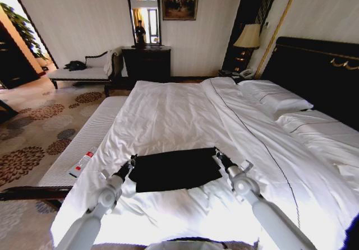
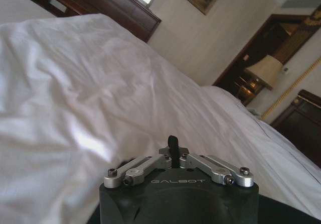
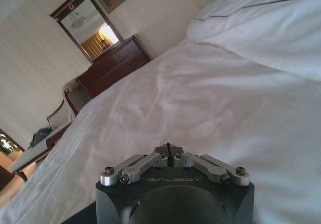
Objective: Fold the clothes on the bed.
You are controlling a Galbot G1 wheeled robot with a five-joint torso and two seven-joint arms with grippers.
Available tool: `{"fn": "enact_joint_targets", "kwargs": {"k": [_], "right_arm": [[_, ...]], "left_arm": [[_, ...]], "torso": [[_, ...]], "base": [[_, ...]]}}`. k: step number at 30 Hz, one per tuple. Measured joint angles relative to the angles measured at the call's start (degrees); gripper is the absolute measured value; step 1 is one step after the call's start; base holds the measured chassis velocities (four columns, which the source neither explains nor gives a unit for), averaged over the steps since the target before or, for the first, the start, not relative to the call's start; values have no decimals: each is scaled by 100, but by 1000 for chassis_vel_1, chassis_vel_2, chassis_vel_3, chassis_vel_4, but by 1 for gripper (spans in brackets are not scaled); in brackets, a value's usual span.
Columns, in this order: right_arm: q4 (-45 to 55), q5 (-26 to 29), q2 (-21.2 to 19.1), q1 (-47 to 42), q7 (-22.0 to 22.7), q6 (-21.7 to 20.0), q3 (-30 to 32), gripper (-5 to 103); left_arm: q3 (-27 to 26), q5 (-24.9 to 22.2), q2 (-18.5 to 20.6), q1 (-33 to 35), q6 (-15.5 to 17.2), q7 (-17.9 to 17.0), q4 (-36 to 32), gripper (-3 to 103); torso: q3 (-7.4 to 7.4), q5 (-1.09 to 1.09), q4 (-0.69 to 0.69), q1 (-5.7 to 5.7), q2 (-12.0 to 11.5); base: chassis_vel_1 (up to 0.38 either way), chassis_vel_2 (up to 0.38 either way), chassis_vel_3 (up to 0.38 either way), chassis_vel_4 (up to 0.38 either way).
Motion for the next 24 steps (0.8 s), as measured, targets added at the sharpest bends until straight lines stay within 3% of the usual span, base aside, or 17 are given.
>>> {"fn": "enact_joint_targets", "kwargs": {"k": [9,21,23,24], "right_arm": [[115,-336,120,-583,103,-17,172,0],[52,-674,278,-722,155,-23,234,-3],[58,-750,284,-771,171,-23,234,7],[58,-750,284,-771,171,-23,234,7]], "left_arm": [[-115,229,-36,500,-202,177,-117,2],[-70,502,-144,542,-320,254,-1,0],[-58,520,-164,568,-320,228,-28,10],[-58,520,-164,568,-320,228,-28,10]], "torso": [[1,0,1,2,0],[2,0,1,2,0],[1,0,1,2,0],[1,0,1,2,0]], "base": [[0,0,0,0],[0,0,0,0],[0,0,0,0],[0,0,0,0]]}}
